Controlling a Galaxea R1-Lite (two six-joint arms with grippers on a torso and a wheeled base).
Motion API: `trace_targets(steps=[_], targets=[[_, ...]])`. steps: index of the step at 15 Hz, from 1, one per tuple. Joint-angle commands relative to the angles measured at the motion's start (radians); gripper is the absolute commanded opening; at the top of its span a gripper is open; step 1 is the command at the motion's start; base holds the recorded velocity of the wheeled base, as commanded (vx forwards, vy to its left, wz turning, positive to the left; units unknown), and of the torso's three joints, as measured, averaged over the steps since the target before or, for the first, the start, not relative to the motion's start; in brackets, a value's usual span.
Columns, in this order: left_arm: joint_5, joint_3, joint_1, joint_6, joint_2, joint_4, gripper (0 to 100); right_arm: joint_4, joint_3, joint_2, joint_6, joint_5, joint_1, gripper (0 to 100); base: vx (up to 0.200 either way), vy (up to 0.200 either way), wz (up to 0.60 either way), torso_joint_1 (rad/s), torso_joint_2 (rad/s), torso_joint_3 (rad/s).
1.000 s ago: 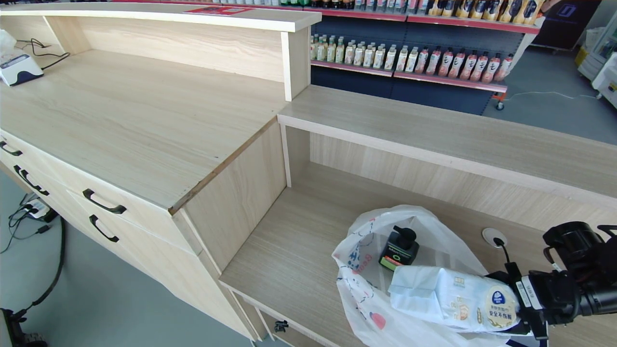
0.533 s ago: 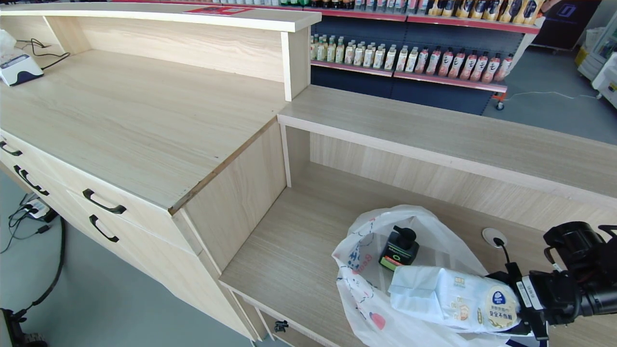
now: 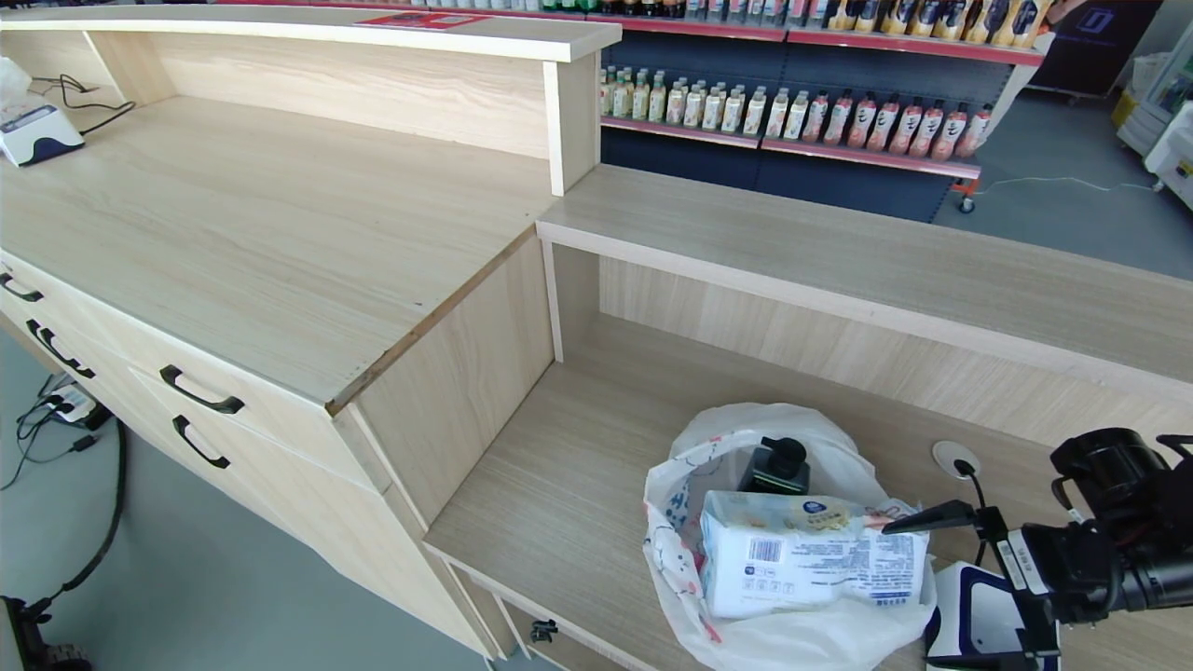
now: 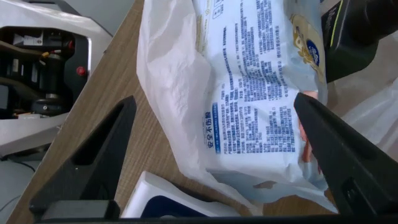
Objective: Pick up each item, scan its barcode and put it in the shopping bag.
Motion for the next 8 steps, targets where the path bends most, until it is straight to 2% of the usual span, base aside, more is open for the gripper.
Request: trace_targets(steps=[1,8], targets=[[-0.001,0.000,0.000,-0.001,0.000,0.000,100,0.000,0.001,-0.002,0.000,0.000,0.000,100,0.000,0.000,0.00,0.000,0.00,0.000],[-0.001,0.000,0.000,-0.001,0.000,0.000,100,0.048,-0.001,-0.109,-0.002,0.061,0.006,100,0.000,0.000,0.00,0.000,0.00,0.000]])
